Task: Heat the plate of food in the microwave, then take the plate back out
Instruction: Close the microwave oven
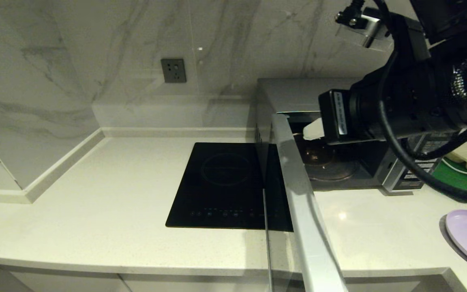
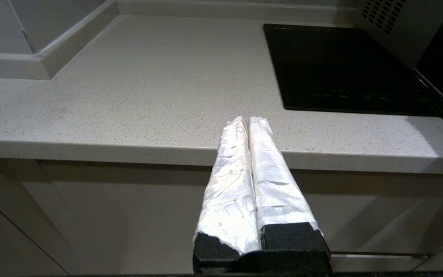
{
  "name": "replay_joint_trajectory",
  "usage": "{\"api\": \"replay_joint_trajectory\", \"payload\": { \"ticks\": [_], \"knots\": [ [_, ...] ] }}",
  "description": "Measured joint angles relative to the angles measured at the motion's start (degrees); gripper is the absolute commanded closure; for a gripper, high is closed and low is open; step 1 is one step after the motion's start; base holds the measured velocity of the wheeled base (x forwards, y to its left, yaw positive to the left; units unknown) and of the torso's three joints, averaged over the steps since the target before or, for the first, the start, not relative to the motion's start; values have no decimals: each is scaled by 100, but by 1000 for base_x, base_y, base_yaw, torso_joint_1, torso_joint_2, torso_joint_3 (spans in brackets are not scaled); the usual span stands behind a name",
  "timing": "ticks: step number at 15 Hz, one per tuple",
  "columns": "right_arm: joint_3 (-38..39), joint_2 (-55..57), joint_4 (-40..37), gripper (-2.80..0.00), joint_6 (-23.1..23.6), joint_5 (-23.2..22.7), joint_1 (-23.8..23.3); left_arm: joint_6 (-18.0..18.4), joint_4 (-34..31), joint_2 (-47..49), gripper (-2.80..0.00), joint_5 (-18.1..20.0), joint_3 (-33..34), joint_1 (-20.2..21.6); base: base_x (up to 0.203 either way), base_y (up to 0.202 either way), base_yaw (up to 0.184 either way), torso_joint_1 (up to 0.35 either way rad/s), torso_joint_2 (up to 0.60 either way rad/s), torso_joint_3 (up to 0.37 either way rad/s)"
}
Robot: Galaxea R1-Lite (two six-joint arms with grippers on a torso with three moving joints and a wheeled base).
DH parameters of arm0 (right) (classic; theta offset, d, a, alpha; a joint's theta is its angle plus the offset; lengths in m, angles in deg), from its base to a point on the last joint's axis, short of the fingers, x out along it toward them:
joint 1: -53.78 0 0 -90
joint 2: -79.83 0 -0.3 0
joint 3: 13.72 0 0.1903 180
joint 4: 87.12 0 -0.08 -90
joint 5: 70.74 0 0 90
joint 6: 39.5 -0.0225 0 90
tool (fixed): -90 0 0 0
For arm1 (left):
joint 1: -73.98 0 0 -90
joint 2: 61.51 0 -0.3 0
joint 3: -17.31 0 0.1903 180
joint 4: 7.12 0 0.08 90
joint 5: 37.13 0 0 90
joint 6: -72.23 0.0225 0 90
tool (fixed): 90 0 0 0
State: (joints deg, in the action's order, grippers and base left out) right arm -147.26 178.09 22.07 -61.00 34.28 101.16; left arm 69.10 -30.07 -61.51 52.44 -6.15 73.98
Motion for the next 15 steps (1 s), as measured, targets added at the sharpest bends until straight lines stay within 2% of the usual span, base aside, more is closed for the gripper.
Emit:
{"api": "replay_joint_trajectory", "payload": {
  "ticks": [7, 12, 15],
  "knots": [
    [-46, 389, -192, 0, -55, 26, 861, 0, -1, 0, 0, 2, 0, 0, 0, 0, 0, 0, 0, 0],
    [129, 418, -385, 0, -325, 48, 926, 0, -1, 0, 0, 2, 0, 0, 0, 0, 0, 0, 0, 0],
    [422, 287, -371, 0, -530, 241, 926, 0, -1, 0, 0, 2, 0, 0, 0, 0, 0, 0, 0, 0]
  ]
}}
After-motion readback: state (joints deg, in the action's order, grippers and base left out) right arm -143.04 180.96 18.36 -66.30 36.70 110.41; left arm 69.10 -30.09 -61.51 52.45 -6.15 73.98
